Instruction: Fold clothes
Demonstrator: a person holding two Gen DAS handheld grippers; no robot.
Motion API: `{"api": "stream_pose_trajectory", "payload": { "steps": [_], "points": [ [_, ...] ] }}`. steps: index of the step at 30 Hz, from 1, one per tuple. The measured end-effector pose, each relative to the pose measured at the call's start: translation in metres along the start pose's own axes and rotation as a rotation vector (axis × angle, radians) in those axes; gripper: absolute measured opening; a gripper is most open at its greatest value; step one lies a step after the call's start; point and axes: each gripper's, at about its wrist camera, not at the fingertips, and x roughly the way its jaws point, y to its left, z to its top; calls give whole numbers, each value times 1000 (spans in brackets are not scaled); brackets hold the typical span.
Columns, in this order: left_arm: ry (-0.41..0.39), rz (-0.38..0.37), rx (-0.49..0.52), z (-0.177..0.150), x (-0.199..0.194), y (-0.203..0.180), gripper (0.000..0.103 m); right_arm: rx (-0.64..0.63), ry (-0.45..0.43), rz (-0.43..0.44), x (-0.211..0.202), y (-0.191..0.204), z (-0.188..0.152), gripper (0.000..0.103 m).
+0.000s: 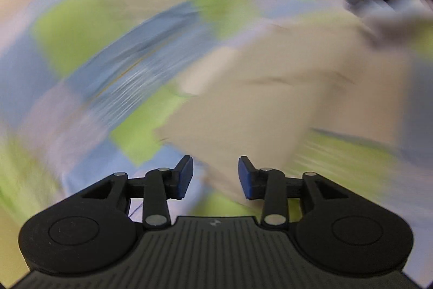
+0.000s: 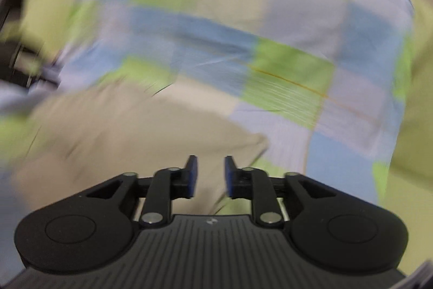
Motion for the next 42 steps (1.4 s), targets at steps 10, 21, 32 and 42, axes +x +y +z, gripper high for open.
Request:
{"api": "stream_pose_trajectory", "payload": {
  "steps": [10,21,32,42],
  "points": [
    [85,107,376,21,35,-51,30,-656,140,-69,43,116,2,27],
    [89,39,287,18,15,-29,3,-658,185,-105,31,78,-16,2],
    [108,-109,194,-2,-136,-102,4,-601,198,11,-132,127,-72,1],
    [27,-366,-182,11,-169,-16,46,16,153,-17,-178,83,-79,26]
  ]
}}
